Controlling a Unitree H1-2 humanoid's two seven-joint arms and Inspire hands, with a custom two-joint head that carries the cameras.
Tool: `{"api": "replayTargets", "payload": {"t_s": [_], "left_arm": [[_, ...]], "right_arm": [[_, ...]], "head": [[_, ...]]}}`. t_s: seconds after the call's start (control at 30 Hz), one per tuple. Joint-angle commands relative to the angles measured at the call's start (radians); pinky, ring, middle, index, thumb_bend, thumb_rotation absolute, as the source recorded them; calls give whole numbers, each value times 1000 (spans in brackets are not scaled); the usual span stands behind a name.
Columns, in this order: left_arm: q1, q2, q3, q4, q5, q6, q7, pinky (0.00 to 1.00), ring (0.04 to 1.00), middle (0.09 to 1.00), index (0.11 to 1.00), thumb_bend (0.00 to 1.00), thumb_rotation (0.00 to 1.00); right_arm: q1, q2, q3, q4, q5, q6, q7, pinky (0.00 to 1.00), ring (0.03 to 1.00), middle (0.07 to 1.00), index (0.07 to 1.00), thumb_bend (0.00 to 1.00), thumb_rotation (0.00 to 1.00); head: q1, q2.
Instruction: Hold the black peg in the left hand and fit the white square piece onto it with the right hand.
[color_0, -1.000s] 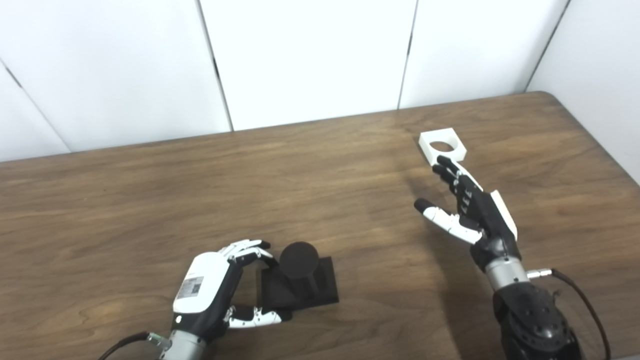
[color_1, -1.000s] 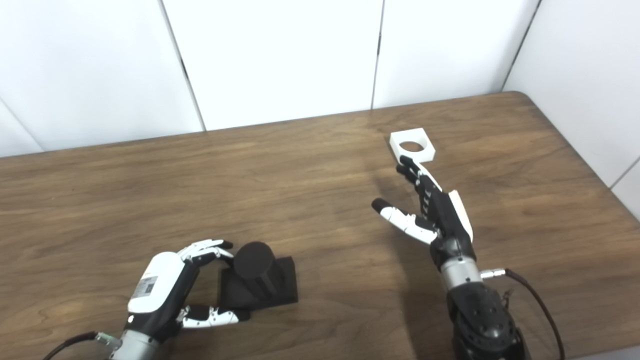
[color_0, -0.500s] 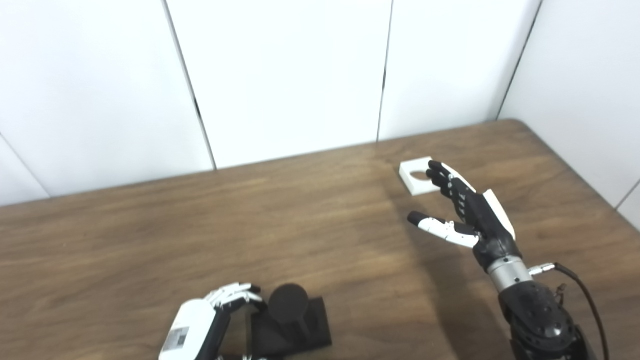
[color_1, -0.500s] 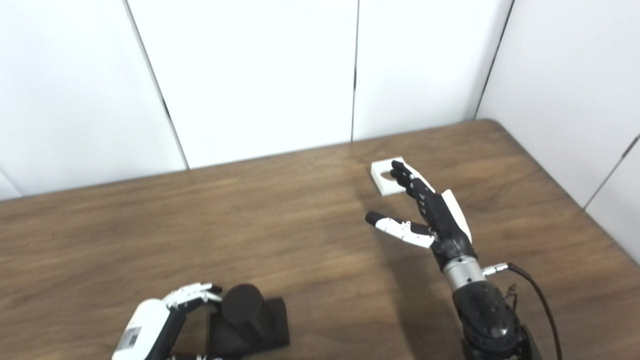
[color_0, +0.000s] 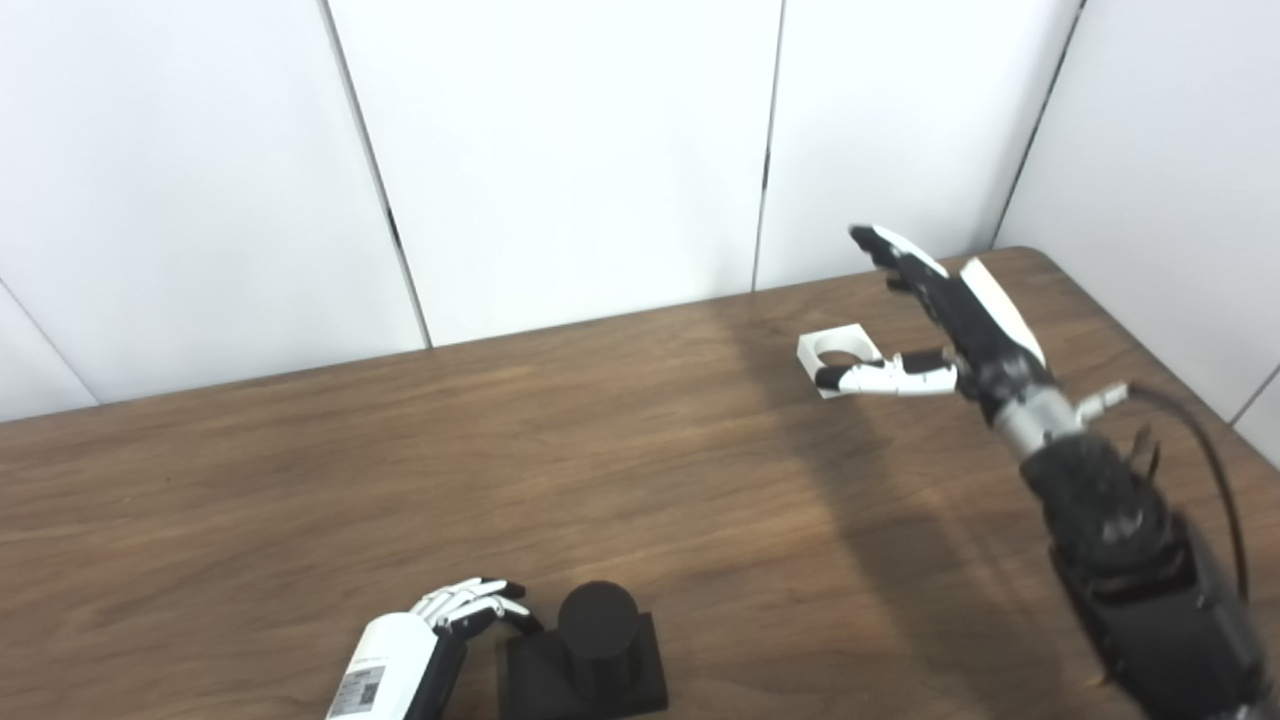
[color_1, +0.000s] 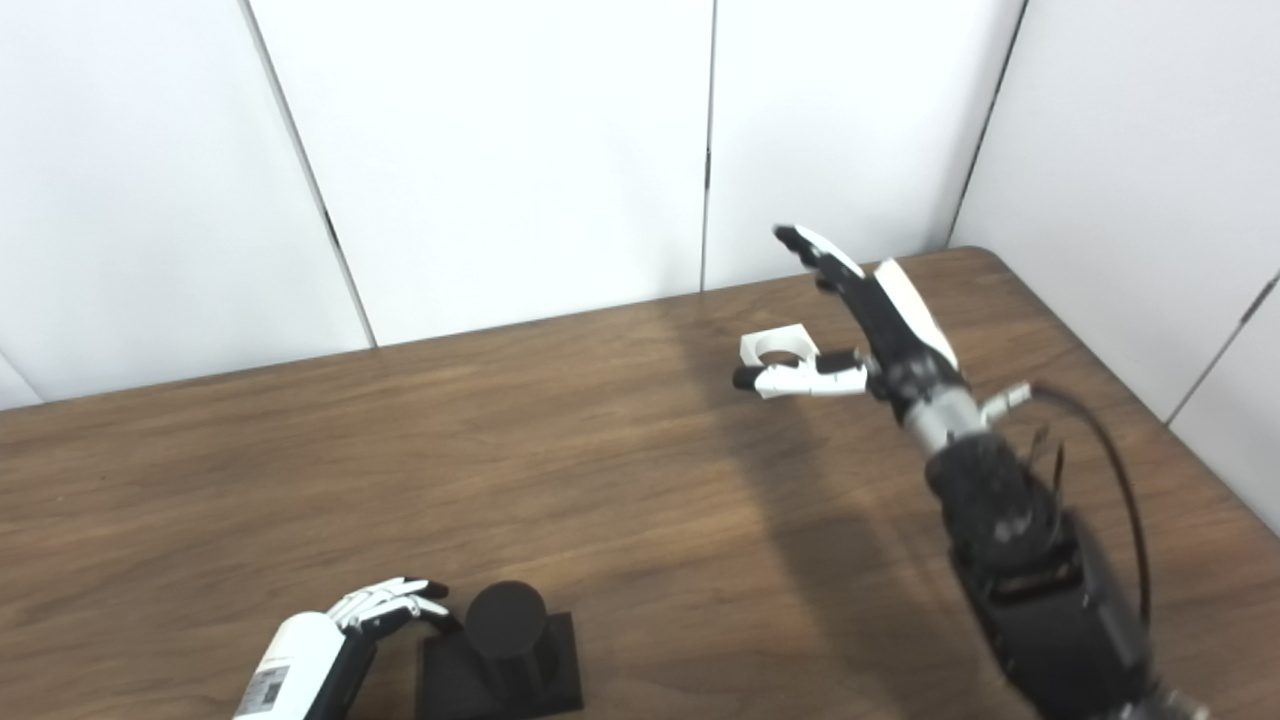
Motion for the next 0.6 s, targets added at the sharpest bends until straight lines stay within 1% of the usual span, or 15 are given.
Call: {"api": "replayTargets", "payload": {"t_s": [0.0,0.1,0.2,0.3,0.37,0.47,0.57], "left_arm": [[28,12,-17,19,32,35,-52,824,833,785,489,508,44],[30,10,-18,19,31,28,-46,823,830,784,489,509,44],[31,7,-19,18,34,24,-38,822,829,781,488,510,42],[33,5,-21,16,37,21,-34,822,829,781,488,510,42],[35,2,-22,9,42,28,-38,823,828,781,488,510,42],[38,-3,-22,0,43,35,-45,827,828,782,488,510,41],[39,-3,-22,-4,46,37,-45,823,824,778,488,510,41]], "right_arm": [[-67,-64,22,-12,-66,40,43,888,930,925,904,812,233],[-128,-139,76,16,-135,89,144,940,982,954,905,838,232],[-188,-193,110,67,-197,95,264,924,999,992,903,884,223],[-252,-237,151,124,-265,95,373,936,1000,1000,903,917,191],[-300,-275,200,166,-318,95,446,959,1000,1000,896,930,183],[-361,-308,262,221,-373,95,535,987,1000,1000,884,948,183],[-411,-315,306,277,-434,95,611,999,1000,1000,865,978,188]], "head": [[3,3],[8,7],[16,15],[22,22],[26,29],[29,32],[30,32]]}}
